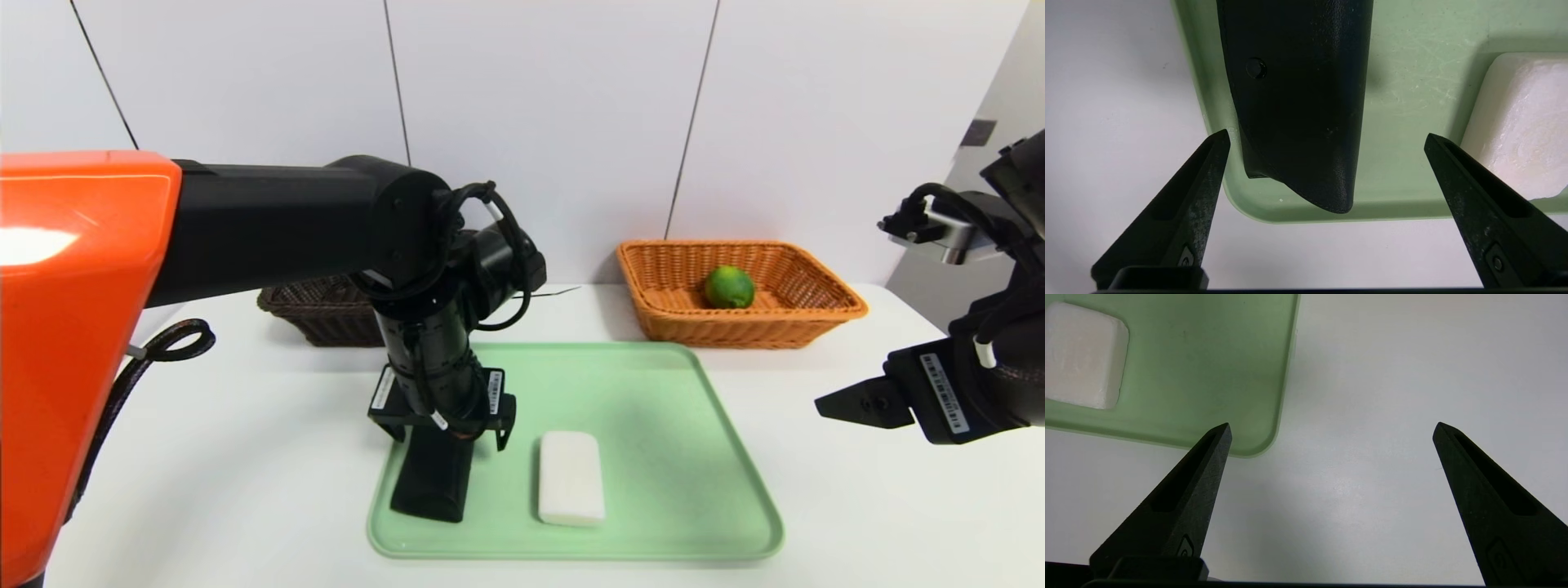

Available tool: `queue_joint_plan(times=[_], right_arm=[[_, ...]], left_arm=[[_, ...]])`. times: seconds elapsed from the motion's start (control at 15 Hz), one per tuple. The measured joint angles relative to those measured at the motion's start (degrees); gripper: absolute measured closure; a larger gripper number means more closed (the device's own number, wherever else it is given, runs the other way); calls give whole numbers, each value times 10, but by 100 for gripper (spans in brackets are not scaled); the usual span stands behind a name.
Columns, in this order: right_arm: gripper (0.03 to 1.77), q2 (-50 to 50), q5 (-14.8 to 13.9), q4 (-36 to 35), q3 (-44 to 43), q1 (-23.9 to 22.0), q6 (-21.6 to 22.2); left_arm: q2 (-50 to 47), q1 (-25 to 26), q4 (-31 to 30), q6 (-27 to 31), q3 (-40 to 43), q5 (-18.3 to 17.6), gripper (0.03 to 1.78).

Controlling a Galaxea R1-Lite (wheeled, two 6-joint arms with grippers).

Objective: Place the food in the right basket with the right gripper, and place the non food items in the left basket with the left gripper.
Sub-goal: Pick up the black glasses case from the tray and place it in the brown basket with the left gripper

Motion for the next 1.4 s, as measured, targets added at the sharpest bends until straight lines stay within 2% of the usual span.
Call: queue_joint_plan(times=[1.4], right_arm=[[10,-7,0,2,6,0,1]], left_arm=[[47,25,-5,7,-24,0,12]])
